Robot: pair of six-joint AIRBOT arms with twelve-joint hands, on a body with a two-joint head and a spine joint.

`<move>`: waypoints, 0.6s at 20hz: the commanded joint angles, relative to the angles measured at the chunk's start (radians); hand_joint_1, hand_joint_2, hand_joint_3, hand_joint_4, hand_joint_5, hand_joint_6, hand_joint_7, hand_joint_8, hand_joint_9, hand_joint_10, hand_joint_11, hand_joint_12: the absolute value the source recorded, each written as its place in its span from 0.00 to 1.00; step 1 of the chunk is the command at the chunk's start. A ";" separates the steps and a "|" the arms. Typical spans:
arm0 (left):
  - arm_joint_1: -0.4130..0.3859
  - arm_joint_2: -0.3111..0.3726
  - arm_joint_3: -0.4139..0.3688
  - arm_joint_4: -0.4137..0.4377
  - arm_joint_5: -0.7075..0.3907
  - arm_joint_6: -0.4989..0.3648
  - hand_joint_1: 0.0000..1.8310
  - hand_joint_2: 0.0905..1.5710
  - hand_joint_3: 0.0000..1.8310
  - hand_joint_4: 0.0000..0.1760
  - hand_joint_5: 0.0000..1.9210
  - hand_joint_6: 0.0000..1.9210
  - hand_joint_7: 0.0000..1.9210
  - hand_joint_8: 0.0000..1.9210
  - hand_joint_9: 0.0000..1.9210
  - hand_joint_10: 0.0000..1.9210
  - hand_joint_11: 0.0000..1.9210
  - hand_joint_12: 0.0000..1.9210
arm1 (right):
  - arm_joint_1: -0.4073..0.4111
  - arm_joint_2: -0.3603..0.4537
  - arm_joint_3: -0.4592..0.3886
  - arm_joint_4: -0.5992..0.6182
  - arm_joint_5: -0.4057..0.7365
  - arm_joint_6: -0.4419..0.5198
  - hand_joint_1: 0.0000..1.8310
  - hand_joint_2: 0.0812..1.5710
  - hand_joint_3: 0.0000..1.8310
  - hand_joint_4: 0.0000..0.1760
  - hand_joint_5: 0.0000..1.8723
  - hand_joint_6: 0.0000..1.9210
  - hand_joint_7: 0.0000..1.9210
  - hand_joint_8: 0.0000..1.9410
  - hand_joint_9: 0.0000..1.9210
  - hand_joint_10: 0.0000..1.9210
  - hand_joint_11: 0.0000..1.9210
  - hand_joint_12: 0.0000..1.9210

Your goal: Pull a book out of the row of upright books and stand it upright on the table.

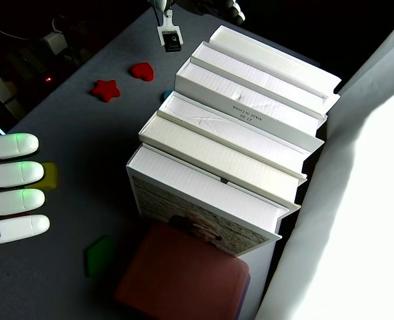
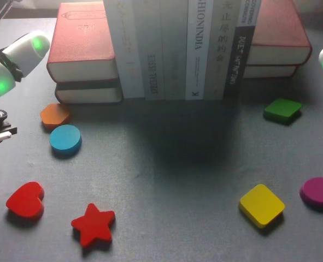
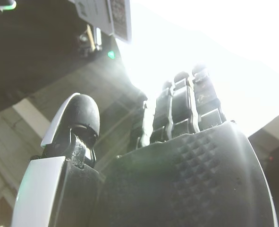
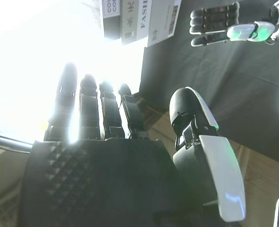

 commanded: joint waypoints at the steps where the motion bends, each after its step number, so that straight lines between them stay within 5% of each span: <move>1: -0.006 -0.002 0.000 -0.018 -0.109 -0.005 0.19 0.89 0.01 0.08 0.03 0.00 0.00 0.00 0.00 0.00 0.00 0.03 | 0.019 0.002 0.004 0.015 0.103 -0.001 0.25 0.89 0.02 0.00 0.00 0.00 0.00 0.00 0.00 0.00 0.00 0.00; 3: -0.006 -0.003 0.000 -0.019 -0.107 -0.005 0.20 0.89 0.00 0.03 0.03 0.00 0.00 0.00 0.00 0.00 0.00 0.01 | 0.027 0.002 0.006 0.012 0.097 -0.003 0.25 0.90 0.01 0.00 0.01 0.00 0.00 0.00 0.00 0.00 0.00 0.00; 5: -0.006 -0.005 0.002 -0.019 -0.103 -0.005 0.19 0.89 0.00 0.10 0.03 0.00 0.00 0.00 0.00 0.00 0.00 0.01 | 0.039 0.001 0.008 0.008 0.085 -0.007 0.24 0.91 0.01 0.00 0.00 0.00 0.00 0.00 0.00 0.00 0.00 0.00; 9: -0.002 -0.005 0.002 -0.019 -0.100 -0.005 0.16 0.90 0.00 0.01 0.03 0.00 0.00 0.00 0.00 0.00 0.00 0.00 | 0.135 -0.020 0.033 -0.043 0.008 -0.016 0.15 0.91 0.00 0.00 0.00 0.00 0.00 0.00 0.00 0.00 0.00 0.00; 12: 0.001 -0.005 0.002 -0.020 -0.098 -0.006 0.19 0.89 0.00 0.17 0.03 0.00 0.00 0.00 0.00 0.00 0.00 0.00 | 0.243 -0.044 0.064 -0.103 -0.084 -0.021 0.09 0.90 0.00 0.00 0.00 0.00 0.00 0.00 0.00 0.00 0.00 0.00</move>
